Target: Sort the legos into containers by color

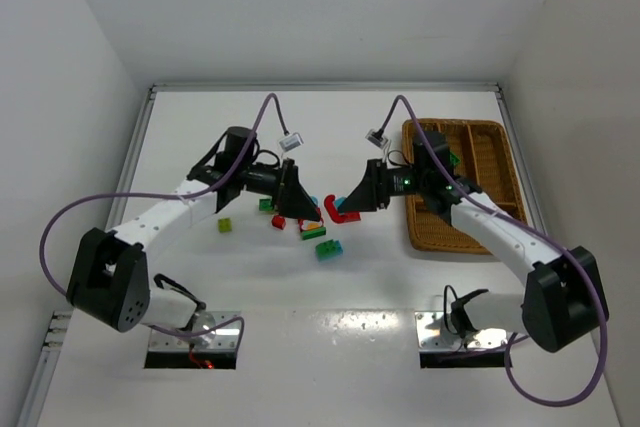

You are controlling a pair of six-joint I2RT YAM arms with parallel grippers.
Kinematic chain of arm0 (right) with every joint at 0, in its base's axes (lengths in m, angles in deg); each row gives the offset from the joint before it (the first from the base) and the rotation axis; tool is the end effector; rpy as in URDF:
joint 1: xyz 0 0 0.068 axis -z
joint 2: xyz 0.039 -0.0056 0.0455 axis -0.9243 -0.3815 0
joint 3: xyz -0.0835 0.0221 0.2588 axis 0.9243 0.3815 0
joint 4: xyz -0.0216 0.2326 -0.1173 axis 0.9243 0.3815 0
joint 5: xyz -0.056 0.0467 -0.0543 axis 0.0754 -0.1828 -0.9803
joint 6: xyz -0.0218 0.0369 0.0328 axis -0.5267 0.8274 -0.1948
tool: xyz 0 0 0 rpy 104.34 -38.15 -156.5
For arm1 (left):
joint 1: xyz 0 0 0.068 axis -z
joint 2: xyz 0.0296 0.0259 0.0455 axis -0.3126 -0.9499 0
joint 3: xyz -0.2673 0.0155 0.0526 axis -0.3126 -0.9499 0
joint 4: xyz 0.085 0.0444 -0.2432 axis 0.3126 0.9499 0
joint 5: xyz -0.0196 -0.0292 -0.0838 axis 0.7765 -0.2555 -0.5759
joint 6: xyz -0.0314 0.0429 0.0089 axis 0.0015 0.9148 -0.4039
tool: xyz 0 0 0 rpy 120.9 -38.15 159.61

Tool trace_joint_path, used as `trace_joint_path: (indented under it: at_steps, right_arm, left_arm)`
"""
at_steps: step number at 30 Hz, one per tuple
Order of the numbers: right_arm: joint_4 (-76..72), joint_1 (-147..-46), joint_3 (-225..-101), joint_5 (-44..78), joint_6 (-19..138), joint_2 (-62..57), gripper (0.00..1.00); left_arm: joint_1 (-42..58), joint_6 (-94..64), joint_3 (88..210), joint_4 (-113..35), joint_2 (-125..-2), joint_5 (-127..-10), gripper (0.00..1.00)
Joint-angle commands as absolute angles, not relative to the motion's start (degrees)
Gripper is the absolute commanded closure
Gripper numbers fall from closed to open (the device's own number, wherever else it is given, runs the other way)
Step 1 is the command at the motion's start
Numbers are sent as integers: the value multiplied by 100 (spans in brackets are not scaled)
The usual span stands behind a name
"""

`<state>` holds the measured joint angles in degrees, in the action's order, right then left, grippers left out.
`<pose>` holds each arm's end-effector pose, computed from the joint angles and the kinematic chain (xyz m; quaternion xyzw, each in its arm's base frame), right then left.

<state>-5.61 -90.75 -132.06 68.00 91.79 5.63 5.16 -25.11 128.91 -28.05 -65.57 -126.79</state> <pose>0.2368 0.1343 0.2627 -0.1569 0.7669 0.5928 0.1894 0.2455 -0.1418 0.2725 0.2690 0.7341 -0.5971 0.1794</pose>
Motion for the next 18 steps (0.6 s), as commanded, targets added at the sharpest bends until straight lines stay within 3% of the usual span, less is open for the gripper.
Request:
trace_joint_path:
  at_steps: [1, 11, 18]
  right_arm:
    - [-1065, -9200, -13518, 7234, 9302, 475, 84]
    - [-1073, -9508, -13729, 7340, 9241, 106, 83]
    - [-1135, -9561, -13782, 7340, 9241, -9, 83]
  left_arm:
    - [692, -2113, 13156, -2658, -6735, -12895, 3]
    - [964, -2113, 13543, -2711, -6735, -13167, 10]
    - [1105, -2113, 13596, -2711, -6849, -13308, 33]
